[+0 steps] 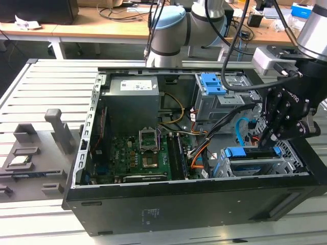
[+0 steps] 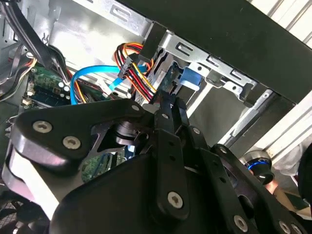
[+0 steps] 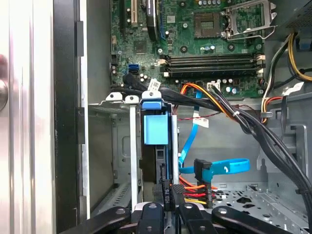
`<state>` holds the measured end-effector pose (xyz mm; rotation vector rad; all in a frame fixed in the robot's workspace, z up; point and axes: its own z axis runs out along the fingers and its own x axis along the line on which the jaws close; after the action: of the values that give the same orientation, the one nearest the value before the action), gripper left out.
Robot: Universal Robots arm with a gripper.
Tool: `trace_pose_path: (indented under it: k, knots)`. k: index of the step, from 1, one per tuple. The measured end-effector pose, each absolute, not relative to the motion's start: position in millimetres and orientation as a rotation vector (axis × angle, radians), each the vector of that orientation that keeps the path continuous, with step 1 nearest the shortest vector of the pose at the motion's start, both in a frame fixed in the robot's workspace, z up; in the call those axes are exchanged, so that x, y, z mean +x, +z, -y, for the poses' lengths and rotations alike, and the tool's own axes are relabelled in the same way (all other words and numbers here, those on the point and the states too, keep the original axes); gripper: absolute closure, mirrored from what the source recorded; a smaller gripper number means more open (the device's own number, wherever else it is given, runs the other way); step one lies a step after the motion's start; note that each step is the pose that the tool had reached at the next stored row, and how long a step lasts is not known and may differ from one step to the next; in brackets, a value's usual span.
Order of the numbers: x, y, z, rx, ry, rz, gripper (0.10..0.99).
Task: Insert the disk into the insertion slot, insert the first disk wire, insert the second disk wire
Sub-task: 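Insert the first disk wire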
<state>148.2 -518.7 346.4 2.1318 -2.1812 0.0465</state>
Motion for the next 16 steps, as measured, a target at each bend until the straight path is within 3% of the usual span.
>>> trace_pose_path:
  k: [16]
  knots:
    - [150.8, 341.6, 518.7, 2.141, 0.027, 2.19, 0.902]
